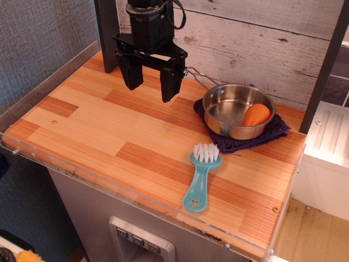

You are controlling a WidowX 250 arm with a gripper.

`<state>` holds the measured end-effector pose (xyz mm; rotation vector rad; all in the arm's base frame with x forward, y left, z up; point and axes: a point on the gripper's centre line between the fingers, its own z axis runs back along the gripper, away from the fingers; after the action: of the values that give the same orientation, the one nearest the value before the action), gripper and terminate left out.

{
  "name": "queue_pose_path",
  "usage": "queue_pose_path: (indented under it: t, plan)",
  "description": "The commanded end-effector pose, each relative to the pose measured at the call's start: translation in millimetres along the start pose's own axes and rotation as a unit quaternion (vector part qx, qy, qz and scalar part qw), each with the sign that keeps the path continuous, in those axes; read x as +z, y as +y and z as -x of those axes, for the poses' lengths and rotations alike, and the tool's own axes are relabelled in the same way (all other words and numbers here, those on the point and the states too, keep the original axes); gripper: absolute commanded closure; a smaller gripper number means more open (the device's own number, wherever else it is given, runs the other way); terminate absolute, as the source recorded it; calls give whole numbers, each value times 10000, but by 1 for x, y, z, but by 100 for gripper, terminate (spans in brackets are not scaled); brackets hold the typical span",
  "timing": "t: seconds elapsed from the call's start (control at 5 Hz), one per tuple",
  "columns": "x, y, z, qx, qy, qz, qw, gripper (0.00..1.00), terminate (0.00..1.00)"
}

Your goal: Move orange vegetable to left of table

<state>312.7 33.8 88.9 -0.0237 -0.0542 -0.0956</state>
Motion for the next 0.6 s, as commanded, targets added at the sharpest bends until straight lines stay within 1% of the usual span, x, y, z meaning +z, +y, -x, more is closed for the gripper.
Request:
queue_pose_path:
  t: [0.0,0.2,0.4]
  plan:
    - [0,0,0,0,0,0,10000,0,0]
    - [2,-18,-8,-237,-95,-203,9995,0,0]
    - [7,-38,-22,-406,-169,-183,9989,0,0]
